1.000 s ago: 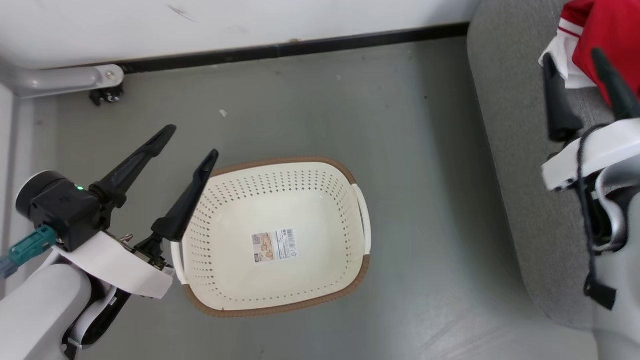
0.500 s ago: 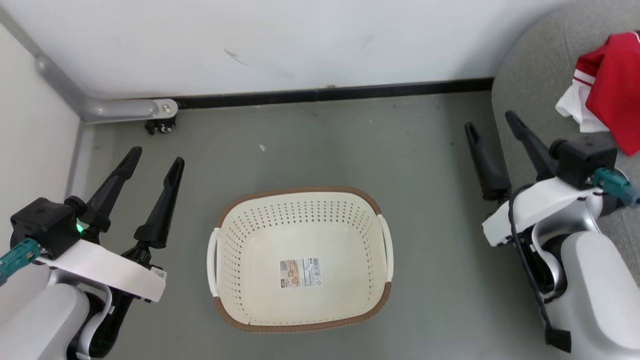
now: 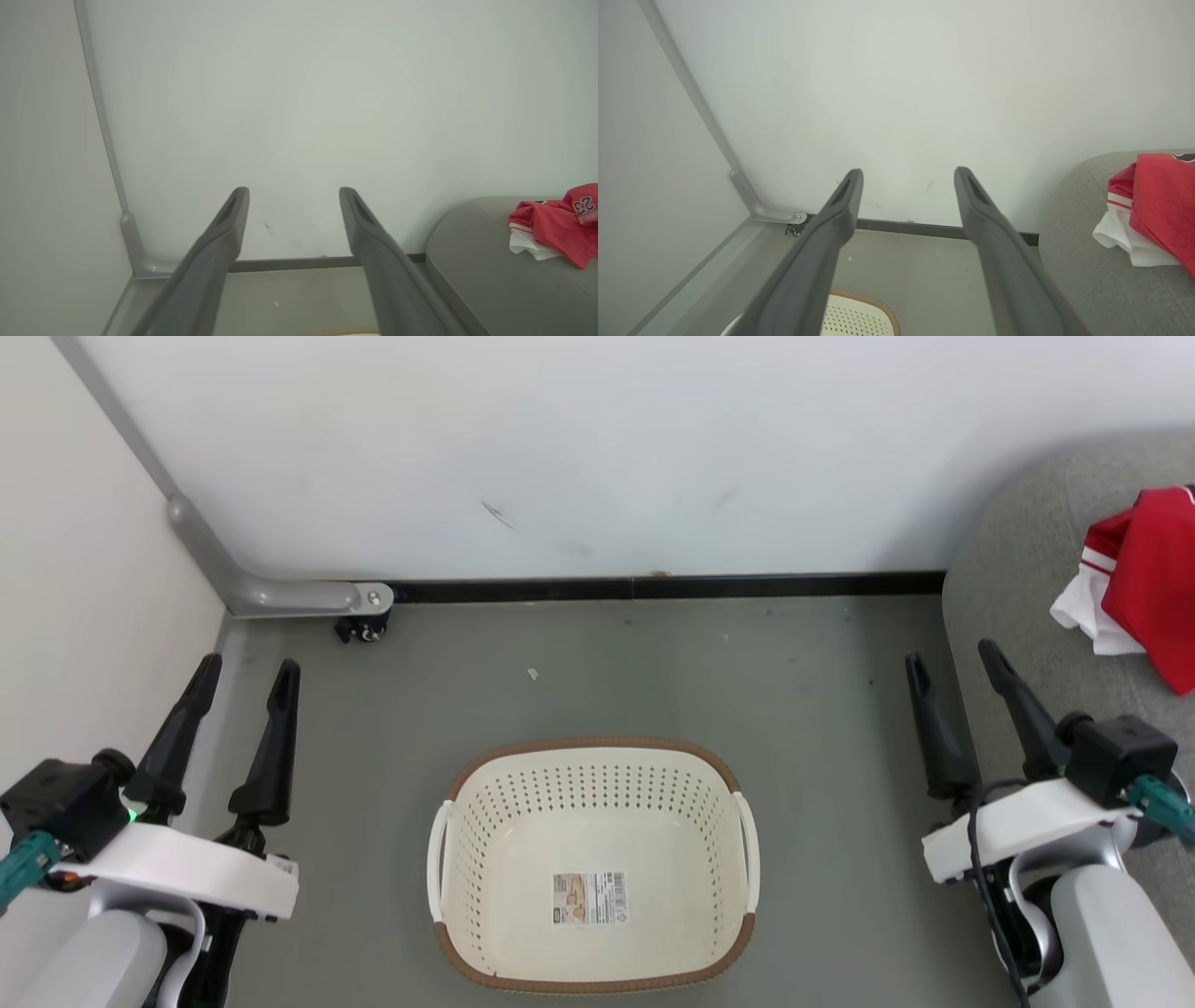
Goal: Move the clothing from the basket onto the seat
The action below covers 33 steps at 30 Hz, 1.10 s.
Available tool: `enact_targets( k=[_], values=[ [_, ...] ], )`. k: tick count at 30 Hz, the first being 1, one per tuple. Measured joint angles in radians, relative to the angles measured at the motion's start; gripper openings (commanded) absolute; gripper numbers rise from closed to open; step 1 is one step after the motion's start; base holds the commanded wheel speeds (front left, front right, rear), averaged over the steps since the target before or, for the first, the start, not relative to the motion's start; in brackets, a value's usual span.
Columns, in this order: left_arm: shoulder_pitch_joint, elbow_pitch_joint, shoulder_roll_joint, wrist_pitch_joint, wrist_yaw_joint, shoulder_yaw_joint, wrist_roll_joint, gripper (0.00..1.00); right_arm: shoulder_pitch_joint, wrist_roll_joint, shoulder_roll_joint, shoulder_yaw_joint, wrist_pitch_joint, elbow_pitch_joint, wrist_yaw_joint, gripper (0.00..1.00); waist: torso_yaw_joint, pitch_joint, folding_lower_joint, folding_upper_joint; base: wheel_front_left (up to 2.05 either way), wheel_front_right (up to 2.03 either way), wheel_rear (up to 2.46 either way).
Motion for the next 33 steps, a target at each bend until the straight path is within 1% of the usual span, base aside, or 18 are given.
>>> enact_targets(
  k=[5,9,14,16,21,24,26,33],
  values=[
    [0.056,0.014,-0.026,0.0,-0.01,0.04,0.034,1.0,0.041,-0.001,0.001,0.002,-0.03,0.004,0.0,1.0,0.015,-0.037,0.0,0.0,0.0,0.0,0.0],
    [0.099,0.018,-0.052,0.0,-0.019,0.067,0.075,1.0,0.074,-0.001,0.002,0.01,-0.034,0.003,0.0,1.0,0.025,-0.064,0.0,0.0,0.0,0.0,0.0],
    [0.144,0.02,-0.076,0.0,-0.044,0.1,0.12,1.0,0.117,0.008,0.003,-0.001,-0.039,0.004,0.0,1.0,0.035,-0.095,0.0,0.0,0.0,0.0,0.0],
    [0.164,0.021,-0.088,0.0,-0.046,0.116,0.132,1.0,0.135,0.01,0.003,-0.002,-0.039,0.009,0.0,1.0,0.038,-0.107,-0.0001,0.0,0.0,0.0,0.0],
    [0.216,0.032,-0.114,0.0,-0.072,0.149,0.162,1.0,0.163,0.02,0.004,0.013,-0.039,0.012,0.0,1.0,0.041,-0.134,0.0,0.0,0.0,0.0,0.0],
    [0.254,0.048,-0.138,0.0,-0.089,0.174,0.184,1.0,0.165,0.028,0.004,0.014,-0.039,-0.023,0.0,1.0,0.041,-0.154,0.0,0.0,0.0,0.0,0.0],
    [0.269,0.058,-0.143,0.0,-0.098,0.186,0.193,1.0,0.178,0.028,0.004,0.015,-0.039,-0.038,0.0,1.0,0.04,-0.162,0.0,0.0,0.0,0.0,0.0],
    [0.316,0.084,-0.175,0.0,-0.127,0.223,0.218,1.0,0.221,0.036,0.005,0.024,-0.04,-0.049,0.0,1.0,0.038,-0.186,0.0,0.0,0.0,0.0,0.0]
  ],
)
